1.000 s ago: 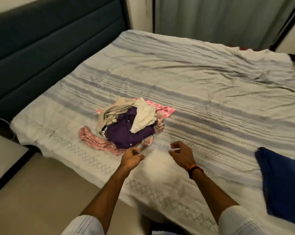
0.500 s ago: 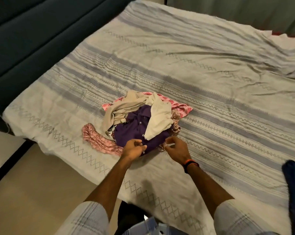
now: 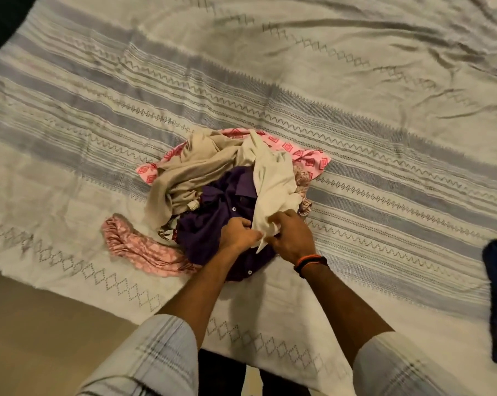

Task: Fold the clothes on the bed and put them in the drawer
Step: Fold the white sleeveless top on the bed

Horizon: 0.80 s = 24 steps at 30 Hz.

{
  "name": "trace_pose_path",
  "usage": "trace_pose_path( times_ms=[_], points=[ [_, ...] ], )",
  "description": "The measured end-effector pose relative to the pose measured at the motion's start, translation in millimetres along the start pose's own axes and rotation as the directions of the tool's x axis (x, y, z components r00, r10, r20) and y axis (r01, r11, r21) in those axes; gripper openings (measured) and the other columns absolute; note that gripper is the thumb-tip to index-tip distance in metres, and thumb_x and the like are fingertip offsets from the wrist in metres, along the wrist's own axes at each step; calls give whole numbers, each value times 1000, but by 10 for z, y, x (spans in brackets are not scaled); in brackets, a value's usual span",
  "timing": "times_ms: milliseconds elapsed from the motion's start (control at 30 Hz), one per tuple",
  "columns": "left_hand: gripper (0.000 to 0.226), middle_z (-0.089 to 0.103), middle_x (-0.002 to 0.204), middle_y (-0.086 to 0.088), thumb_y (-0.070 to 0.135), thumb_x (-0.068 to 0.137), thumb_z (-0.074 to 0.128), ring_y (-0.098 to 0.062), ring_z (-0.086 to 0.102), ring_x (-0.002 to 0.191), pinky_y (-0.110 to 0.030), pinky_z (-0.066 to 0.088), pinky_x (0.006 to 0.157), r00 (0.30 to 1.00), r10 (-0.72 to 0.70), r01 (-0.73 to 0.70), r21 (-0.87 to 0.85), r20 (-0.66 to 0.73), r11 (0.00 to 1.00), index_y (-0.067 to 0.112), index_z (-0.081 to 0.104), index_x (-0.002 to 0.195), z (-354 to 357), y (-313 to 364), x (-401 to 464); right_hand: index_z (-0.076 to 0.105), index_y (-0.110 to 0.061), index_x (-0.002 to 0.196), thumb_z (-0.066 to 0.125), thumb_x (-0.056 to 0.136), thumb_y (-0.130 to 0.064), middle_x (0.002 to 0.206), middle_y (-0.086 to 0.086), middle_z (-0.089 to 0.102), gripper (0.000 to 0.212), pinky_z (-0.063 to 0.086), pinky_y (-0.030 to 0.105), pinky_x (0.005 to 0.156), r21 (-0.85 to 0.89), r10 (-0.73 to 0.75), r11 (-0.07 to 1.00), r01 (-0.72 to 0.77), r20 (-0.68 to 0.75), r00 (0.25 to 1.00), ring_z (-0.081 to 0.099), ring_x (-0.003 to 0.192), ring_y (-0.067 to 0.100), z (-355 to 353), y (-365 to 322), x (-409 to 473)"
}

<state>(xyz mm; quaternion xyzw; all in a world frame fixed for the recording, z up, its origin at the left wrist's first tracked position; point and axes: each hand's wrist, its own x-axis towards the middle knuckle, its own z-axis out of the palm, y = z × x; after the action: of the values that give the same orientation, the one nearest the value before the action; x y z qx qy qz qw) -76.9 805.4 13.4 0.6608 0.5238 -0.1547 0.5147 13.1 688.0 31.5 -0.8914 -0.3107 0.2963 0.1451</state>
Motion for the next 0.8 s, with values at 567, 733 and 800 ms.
trace_pose_path(
  times_ms=[567,733,800],
  points=[
    [37,69,94,-2,-15,76,69,-8,66,83,-15,54,67,914,403,-396,-314,-45,863,3,66,109,-424,679,-1171,60,-10,98,61,96,-24,89,-1,64,13,43,19,66,593,-18,789,161,-239,971,60,80,13,-1032,-335,-454],
    [25,73,96,-4,-3,74,77,-11,68,84,-11,49,64,851,482,-516,-159,-208,842,8,68,96,-343,972,-1646,64,-9,94,59,98,-21,92,10,69,14,56,46,81,761,-100,593,263,-254,962,67,89,28,-1561,-465,-754],
    [16,70,86,4,8,80,77,-4,63,75,-11,45,61,803,517,-560,-74,-296,825,16,69,91,-302,1071,-1852,66,-9,90,57,99,-19,89,11,69,16,56,47,80,807,-161,498,317,-273,948,67,85,29,-1801,-496,-911]
  ],
)
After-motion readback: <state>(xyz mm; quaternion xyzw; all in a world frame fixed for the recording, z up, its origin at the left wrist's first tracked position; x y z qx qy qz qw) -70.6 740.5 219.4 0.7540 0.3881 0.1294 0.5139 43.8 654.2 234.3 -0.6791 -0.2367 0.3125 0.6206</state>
